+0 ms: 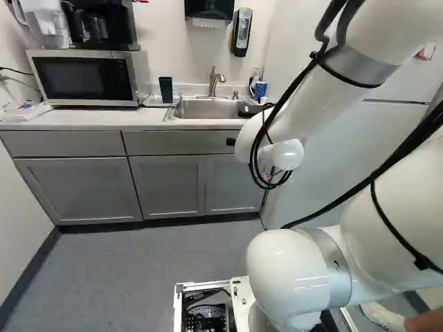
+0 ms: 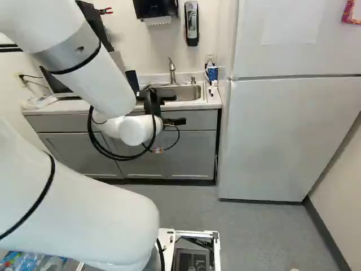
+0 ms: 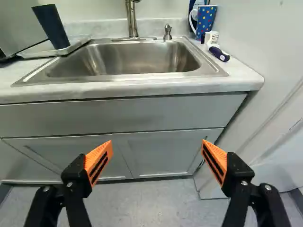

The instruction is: Rinse the cup and place it in the tray

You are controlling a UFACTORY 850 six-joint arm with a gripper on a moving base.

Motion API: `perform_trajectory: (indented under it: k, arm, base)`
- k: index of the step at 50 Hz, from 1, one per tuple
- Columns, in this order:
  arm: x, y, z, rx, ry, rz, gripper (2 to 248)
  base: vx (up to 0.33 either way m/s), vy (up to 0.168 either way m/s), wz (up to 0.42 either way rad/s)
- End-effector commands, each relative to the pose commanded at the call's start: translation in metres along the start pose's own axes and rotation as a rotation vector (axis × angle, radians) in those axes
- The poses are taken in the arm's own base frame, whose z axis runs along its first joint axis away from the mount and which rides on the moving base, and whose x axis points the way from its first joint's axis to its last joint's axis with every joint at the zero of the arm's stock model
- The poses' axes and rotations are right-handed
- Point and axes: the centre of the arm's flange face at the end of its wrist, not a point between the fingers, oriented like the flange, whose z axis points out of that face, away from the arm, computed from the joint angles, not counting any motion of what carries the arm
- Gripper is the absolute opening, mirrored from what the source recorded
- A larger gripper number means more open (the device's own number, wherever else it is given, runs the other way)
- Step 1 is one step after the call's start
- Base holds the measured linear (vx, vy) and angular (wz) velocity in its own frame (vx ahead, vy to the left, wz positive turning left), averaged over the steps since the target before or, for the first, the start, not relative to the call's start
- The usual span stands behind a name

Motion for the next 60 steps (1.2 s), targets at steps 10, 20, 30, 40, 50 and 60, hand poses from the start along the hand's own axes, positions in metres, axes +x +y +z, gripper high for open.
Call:
perform_trajectory:
  k: [10,20,30,40,50,60]
  arm:
    - [-0.017,-0.003,-0.007,0.011,0.022,-0.005,247]
    - [-0.031,-0.006,-0.014,0.021,0.040,-0.008,247]
    - [-0.042,-0.007,-0.020,0.029,0.055,-0.011,247]
    - [-0.049,-0.009,-0.024,0.035,0.065,-0.013,247]
    - [-0.054,-0.009,-0.027,0.038,0.072,-0.014,247]
    - [-0.056,-0.010,-0.028,0.040,0.075,-0.014,247]
  base:
    - [0.000,0.000,0.000]
    - [0.000,0.000,0.000]
    - [0.000,0.000,0.000]
    - [0.000,0.000,0.000]
    - [0.000,0.000,0.000]
    - [0.000,0.000,0.000]
